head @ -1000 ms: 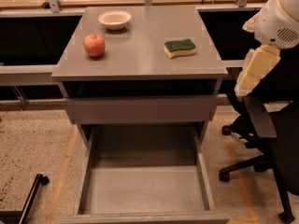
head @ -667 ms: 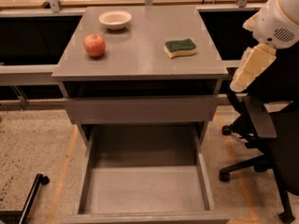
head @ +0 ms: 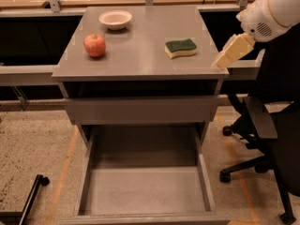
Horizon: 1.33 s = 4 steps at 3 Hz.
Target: Place sponge into middle drawer
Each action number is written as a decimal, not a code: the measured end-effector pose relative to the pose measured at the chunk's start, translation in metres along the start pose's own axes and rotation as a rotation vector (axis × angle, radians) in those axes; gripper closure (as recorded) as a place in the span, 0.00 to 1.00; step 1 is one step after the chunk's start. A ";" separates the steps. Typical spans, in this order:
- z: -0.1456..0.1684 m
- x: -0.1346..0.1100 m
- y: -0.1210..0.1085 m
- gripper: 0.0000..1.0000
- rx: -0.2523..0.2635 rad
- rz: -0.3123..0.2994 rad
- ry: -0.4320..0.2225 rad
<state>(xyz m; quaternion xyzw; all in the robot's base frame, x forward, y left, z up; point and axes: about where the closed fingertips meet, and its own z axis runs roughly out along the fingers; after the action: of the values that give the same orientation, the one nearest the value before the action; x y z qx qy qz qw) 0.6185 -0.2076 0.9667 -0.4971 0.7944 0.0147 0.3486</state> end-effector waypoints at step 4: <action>0.076 -0.009 -0.044 0.00 -0.001 0.179 -0.112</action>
Offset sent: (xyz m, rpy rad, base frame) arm 0.0429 -0.0039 -0.0047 0.0522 -0.0151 -0.0362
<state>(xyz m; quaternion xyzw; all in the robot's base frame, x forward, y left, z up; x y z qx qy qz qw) 0.6967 -0.1945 0.9285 -0.4227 0.8149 0.0738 0.3897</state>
